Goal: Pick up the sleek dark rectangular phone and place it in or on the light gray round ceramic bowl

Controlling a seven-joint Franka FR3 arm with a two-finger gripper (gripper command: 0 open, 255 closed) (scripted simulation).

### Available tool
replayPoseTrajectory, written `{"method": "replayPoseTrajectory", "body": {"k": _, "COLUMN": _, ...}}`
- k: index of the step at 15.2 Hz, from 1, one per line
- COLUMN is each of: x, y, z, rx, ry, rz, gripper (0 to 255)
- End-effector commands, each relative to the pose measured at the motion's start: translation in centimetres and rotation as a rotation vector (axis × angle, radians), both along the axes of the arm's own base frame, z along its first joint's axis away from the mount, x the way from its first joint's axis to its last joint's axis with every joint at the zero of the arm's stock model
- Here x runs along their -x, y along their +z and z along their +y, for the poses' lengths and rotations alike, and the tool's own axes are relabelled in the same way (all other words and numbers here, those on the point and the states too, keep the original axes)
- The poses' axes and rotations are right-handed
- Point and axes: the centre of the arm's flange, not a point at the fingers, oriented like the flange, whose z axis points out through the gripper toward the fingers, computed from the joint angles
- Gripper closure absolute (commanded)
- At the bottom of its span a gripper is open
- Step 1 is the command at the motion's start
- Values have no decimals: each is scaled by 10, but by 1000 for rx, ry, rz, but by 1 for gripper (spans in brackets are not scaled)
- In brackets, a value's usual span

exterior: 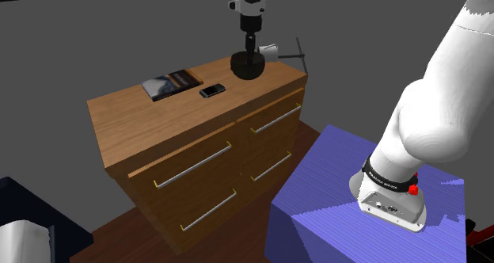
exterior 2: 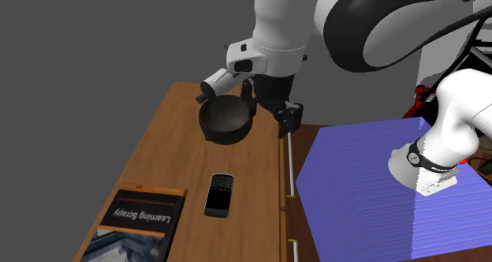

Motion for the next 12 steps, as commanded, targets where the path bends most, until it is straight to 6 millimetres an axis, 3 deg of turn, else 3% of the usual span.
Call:
{"method": "replayPoseTrajectory", "body": {"k": 1, "x": -22, "y": -15, "z": 7, "rx": 3, "ry": 69, "rz": 4, "gripper": 0}}
{"method": "replayPoseTrajectory", "body": {"k": 12, "x": -127, "y": -97, "z": 66, "rx": 19, "ry": 423, "rz": 26, "gripper": 0}}
